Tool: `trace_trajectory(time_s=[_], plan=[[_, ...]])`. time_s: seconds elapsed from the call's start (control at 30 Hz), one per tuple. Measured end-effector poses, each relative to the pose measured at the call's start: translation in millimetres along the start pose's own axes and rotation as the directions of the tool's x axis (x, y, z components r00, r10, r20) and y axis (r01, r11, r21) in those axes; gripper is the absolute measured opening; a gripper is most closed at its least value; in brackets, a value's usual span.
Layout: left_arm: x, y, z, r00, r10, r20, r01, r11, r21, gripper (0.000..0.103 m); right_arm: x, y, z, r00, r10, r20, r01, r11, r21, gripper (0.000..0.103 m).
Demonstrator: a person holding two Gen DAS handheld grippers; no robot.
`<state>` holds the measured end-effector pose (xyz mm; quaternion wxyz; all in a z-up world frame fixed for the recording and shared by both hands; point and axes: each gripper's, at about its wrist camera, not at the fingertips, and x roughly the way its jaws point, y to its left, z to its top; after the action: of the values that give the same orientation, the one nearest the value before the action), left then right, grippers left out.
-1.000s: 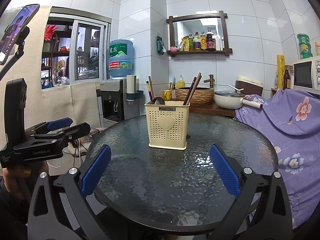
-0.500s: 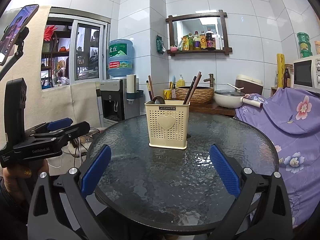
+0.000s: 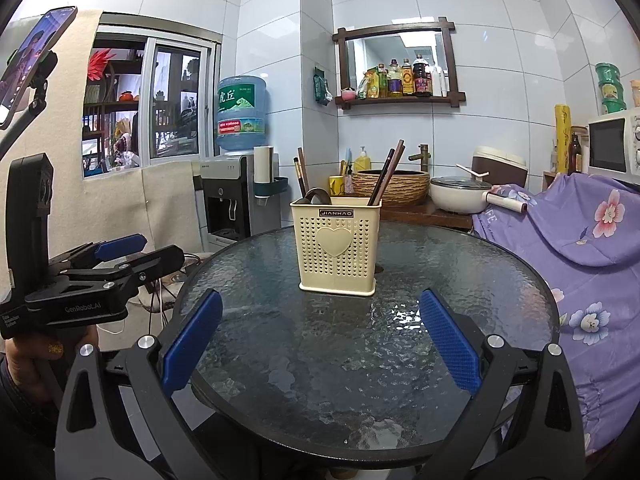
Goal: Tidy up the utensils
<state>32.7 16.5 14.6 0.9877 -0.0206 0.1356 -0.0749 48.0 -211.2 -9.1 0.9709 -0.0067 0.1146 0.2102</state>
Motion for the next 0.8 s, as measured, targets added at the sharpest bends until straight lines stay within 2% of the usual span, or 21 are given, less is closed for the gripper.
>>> trace_trajectory(time_s=[0.8], plan=[[3.0,-5.8,-3.4,1.000,0.022,-0.013,-0.022,1.000,0.010,0.097,3.3,-2.0,-2.8,1.000,0.003,-0.015,-0.003,1.000,0.005,0.097]])
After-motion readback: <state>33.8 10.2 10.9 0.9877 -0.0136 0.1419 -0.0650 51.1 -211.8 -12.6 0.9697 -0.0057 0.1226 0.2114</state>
